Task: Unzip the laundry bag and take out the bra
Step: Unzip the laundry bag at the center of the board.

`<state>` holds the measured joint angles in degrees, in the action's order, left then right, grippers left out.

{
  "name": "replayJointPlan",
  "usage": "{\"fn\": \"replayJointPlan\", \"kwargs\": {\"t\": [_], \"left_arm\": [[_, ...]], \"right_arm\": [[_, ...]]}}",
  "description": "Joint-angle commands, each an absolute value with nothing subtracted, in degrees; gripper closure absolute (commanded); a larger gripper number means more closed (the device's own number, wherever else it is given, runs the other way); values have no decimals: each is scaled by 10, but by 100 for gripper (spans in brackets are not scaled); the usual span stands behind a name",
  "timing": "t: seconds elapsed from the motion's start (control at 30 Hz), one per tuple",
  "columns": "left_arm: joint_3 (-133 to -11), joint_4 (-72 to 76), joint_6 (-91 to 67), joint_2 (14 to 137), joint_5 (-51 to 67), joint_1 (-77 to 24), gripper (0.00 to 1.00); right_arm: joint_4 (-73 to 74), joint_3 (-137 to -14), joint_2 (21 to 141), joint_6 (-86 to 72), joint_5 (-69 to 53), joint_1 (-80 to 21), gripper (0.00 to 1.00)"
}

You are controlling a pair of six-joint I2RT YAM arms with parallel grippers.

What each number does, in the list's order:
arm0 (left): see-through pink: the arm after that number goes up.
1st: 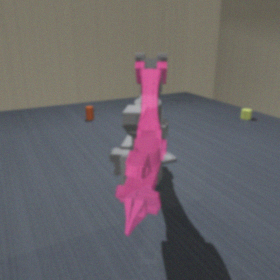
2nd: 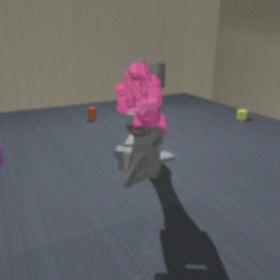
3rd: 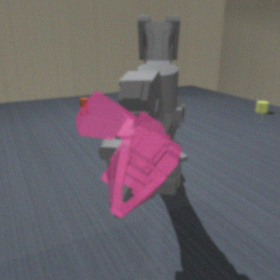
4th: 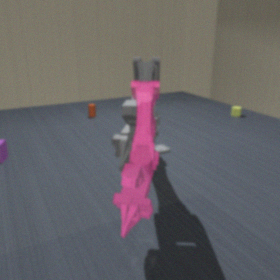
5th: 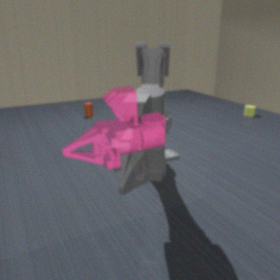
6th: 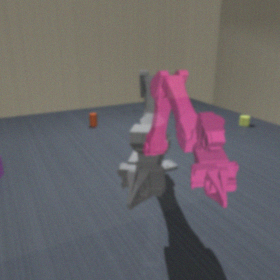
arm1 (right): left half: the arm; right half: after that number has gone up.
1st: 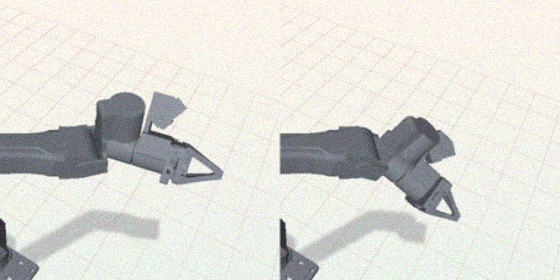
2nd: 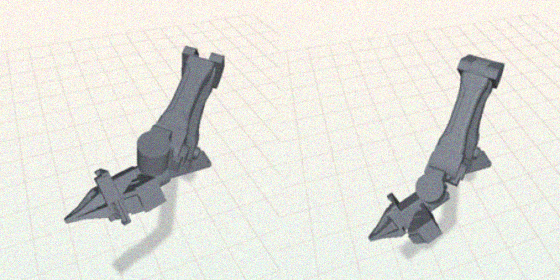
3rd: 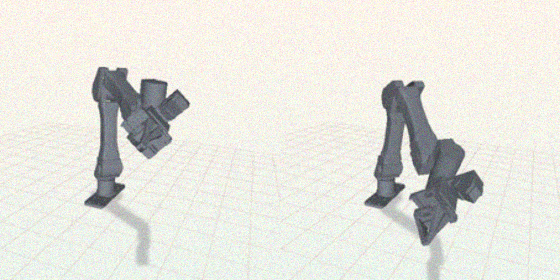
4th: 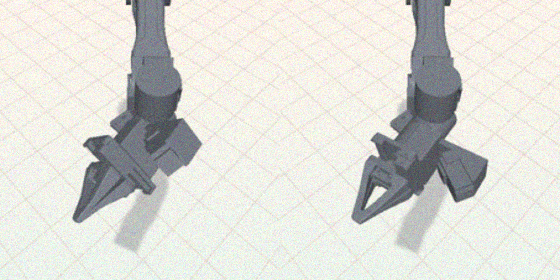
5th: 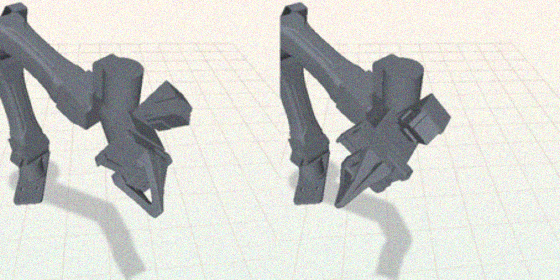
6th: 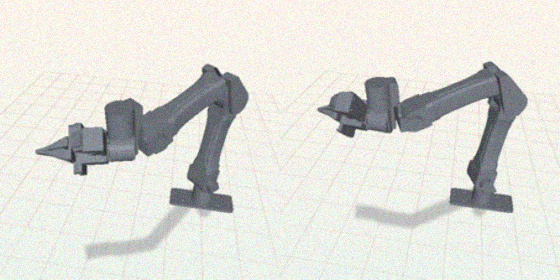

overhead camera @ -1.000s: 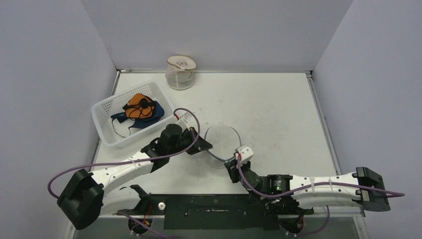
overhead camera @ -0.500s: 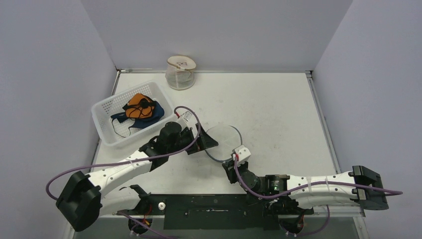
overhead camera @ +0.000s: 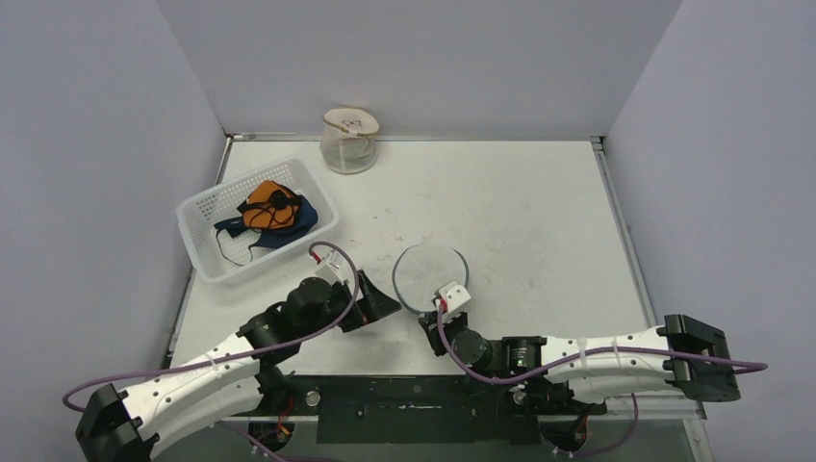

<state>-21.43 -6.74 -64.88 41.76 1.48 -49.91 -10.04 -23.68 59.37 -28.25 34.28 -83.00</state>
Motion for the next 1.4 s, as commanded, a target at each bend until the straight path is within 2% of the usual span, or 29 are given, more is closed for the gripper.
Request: {"fn": "replayJointPlan", "kwargs": {"t": [0.0, 0.3, 0.43, 0.57, 0.87, 1.0, 1.07, 1.37], "left_arm": [[-227, 16, -686, 446, -53, -543, 10], [-239, 139, -727, 539, -56, -548, 33], [-238, 165, -742, 575, -52, -550, 40], [-221, 194, -759, 585, -57, -550, 54], [-235, 131, -731, 552, -97, -548, 86], [-244, 116, -720, 548, -102, -545, 96], [-248, 110, -715, 547, -103, -545, 100], [-260, 108, -684, 531, -32, -487, 100]], "right_arm": [[-145, -269, 615, -271, 324, -837, 95], [-153, -268, 618, -272, 310, -837, 95], [-147, -267, 613, -274, 312, -839, 95], [-141, -263, 608, -278, 314, -838, 95], [-107, -253, 578, -286, 334, -839, 95], [-71, -256, 556, -276, 352, -838, 95], [-50, -258, 545, -271, 358, -838, 95], [34, -255, 483, -308, 415, -837, 95]]}}
